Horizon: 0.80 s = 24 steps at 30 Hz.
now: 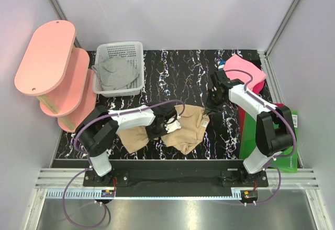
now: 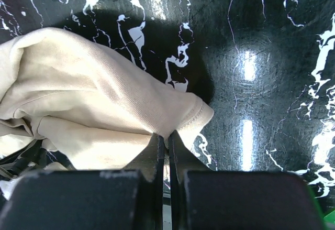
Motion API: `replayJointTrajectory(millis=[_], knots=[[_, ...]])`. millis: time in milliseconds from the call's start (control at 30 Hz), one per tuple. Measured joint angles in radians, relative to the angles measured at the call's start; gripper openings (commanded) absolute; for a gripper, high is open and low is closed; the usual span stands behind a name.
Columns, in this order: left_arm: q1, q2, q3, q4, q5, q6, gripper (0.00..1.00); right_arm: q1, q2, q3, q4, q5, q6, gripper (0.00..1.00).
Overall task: Fold and stack the t-shirts
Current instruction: Flatten out the tshirt
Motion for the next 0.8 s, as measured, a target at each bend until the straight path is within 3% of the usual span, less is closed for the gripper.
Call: replayJointTrajectory(millis=[200,500,667,800], knots=[[0.073,-0.092,-0.027,-0.029,-0.009,0.017,0.00,0.000,-0.040,0.002,-0.008,0.004,-0.002,0.00],[0.347,-0.703,0.117,-0.254,-0.104,0.111,0.02,0.000,-0.228,0.063,-0.077,0.030,-0.007,0.00],[0.354,-0.964,0.030,-0.414,-0.169,0.145,0.00,0.000,-0.385,0.047,-0.114,0.027,0.000,0.00],[0.355,-1.032,-0.015,-0.506,-0.209,0.156,0.00,0.000,-0.529,0.030,-0.169,0.010,0.008,0.00]])
